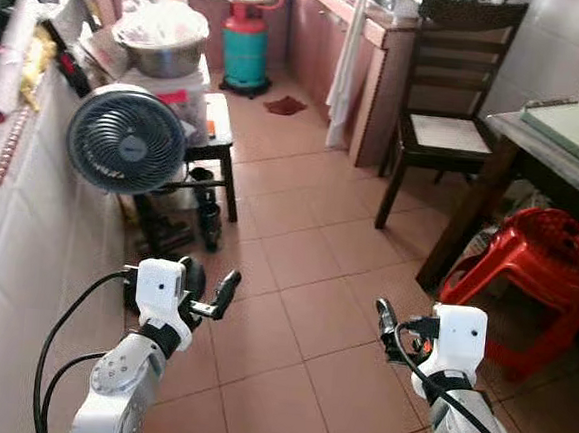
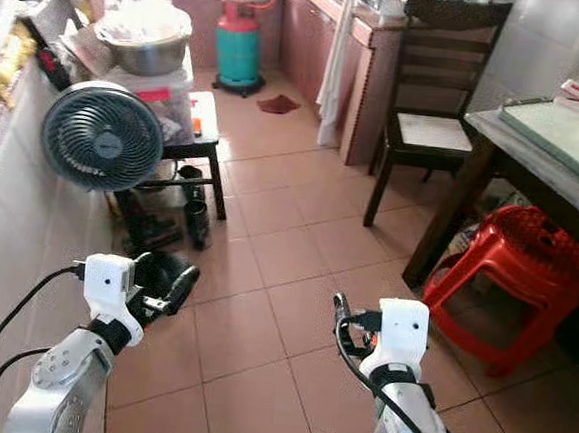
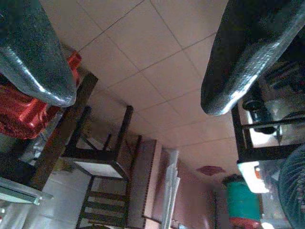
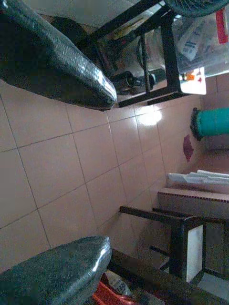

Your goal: Setting the table

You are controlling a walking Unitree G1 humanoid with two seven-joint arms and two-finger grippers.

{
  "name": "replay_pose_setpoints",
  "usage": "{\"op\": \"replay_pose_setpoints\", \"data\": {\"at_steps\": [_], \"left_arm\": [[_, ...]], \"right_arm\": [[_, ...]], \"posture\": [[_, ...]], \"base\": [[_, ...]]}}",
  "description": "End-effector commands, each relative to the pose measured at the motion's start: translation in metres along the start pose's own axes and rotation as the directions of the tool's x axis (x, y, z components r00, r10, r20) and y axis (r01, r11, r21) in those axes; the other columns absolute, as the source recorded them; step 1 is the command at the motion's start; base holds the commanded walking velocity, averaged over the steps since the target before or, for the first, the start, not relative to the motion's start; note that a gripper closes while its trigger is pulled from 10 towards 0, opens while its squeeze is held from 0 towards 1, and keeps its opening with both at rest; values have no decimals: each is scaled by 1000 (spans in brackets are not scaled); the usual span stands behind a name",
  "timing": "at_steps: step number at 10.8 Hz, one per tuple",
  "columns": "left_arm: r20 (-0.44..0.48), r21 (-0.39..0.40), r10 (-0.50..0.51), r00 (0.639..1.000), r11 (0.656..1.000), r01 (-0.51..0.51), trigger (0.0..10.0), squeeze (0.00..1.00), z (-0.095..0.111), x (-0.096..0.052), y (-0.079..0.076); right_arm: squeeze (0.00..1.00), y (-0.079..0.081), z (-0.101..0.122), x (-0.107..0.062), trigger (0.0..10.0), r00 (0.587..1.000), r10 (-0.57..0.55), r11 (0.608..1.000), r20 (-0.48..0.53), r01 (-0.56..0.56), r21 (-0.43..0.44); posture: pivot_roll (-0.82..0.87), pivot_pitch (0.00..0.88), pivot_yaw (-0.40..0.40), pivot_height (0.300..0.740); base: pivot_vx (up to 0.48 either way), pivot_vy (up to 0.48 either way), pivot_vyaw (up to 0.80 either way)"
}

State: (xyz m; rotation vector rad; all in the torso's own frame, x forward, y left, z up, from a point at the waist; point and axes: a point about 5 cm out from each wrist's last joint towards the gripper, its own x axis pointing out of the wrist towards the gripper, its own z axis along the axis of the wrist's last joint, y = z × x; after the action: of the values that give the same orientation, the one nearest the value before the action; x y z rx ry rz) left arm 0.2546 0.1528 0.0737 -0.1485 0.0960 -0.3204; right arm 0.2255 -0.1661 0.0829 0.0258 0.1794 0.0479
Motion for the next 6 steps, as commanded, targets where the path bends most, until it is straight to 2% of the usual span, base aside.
{"op": "replay_pose_setpoints", "data": {"at_steps": [1,6], "left_arm": [[-11,-2,-15,1000,1000,15,10000,0,-1,2,-3],[-17,-4,-35,999,999,35,10000,0,-3,1,-7]], "right_arm": [[0,-3,-1,0,10000,1000,-17,1000,-11,17,2],[0,-2,-1,1,10000,1000,-11,1000,-11,11,-1]], "posture": [[41,0,32,740],[43,0,30,740]], "base": [[300,0,-800],[310,0,-800]]}}
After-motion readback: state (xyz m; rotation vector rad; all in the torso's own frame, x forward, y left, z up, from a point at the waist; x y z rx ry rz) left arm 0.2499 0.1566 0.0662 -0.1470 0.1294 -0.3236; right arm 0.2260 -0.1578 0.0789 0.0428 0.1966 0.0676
